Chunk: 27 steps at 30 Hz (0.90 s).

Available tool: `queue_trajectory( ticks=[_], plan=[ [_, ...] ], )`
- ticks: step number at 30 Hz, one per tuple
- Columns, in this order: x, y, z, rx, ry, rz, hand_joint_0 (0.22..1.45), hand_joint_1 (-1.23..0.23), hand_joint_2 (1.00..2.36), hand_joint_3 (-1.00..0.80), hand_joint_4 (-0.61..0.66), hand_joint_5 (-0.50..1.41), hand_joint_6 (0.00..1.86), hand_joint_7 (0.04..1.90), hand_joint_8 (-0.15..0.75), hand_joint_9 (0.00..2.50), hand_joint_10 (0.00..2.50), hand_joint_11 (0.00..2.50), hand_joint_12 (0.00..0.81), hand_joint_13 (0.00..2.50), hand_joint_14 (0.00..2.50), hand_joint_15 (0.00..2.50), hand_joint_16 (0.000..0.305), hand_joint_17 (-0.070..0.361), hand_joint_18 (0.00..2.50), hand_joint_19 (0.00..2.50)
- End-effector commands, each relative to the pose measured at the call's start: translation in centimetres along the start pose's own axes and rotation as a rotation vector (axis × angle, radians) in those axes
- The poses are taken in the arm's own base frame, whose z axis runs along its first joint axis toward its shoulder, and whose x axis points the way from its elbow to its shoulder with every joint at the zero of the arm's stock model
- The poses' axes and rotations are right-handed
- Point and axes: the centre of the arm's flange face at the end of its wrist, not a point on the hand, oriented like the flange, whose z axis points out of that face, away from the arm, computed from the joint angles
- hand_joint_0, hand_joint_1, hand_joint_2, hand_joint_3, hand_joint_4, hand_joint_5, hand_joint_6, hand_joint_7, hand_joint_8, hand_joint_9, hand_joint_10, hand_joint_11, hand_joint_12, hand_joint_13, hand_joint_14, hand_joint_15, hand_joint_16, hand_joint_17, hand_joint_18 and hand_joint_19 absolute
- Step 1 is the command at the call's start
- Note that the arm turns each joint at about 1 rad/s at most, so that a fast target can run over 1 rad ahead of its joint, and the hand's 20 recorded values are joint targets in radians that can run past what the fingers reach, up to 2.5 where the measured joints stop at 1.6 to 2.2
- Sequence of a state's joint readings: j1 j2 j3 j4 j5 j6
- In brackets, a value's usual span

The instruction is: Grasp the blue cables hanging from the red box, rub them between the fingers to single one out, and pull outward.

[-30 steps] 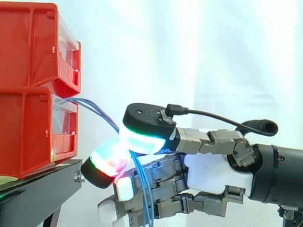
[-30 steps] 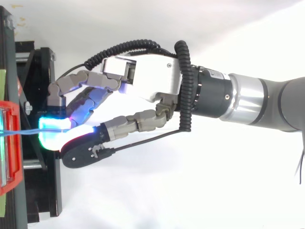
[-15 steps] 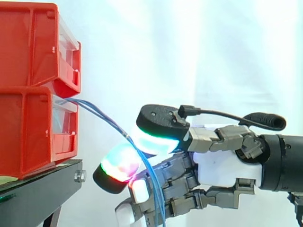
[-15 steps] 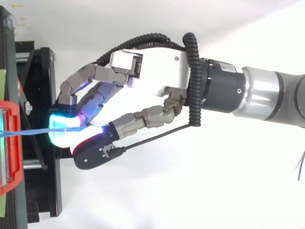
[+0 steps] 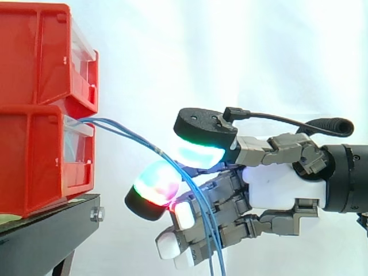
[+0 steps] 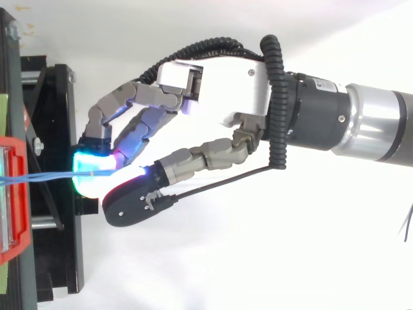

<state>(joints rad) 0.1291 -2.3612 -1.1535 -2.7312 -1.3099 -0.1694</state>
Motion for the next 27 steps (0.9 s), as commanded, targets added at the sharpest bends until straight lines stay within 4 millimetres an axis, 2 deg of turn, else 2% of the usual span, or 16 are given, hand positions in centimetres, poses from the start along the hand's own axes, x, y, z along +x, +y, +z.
queue_trajectory(
  ticks=[1, 8, 16, 27],
  plan=[
    [0.1, 0.1, 0.0, -0.004, -0.002, 0.000, 0.60, -0.65, 1.01, -0.37, 0.14, -0.14, 0.84, 0.90, 0.290, 1.04, 0.02, 0.69, 0.382, 0.85, 0.02, 0.47, 0.052, 0.117, 0.66, 0.47],
    [-0.1, 1.6, 0.8, -0.030, -0.015, 0.005, 0.55, -0.66, 1.00, -0.44, 0.17, -0.12, 0.78, 0.93, 0.294, 1.05, 0.02, 0.68, 0.392, 0.86, 0.02, 0.47, 0.053, 0.120, 0.68, 0.49],
    [0.1, 1.7, 0.8, -0.016, -0.085, 0.006, 0.57, -0.68, 1.01, -0.41, 0.17, -0.11, 0.74, 0.97, 0.292, 1.05, 0.02, 0.68, 0.387, 0.85, 0.02, 0.48, 0.053, 0.120, 0.67, 0.48],
    [0.4, 1.8, 0.8, -0.021, -0.083, 0.008, 0.57, -0.67, 1.01, -0.42, 0.16, -0.12, 0.80, 0.95, 0.291, 1.07, 0.02, 0.69, 0.385, 0.88, 0.02, 0.48, 0.053, 0.119, 0.69, 0.50]
  ],
)
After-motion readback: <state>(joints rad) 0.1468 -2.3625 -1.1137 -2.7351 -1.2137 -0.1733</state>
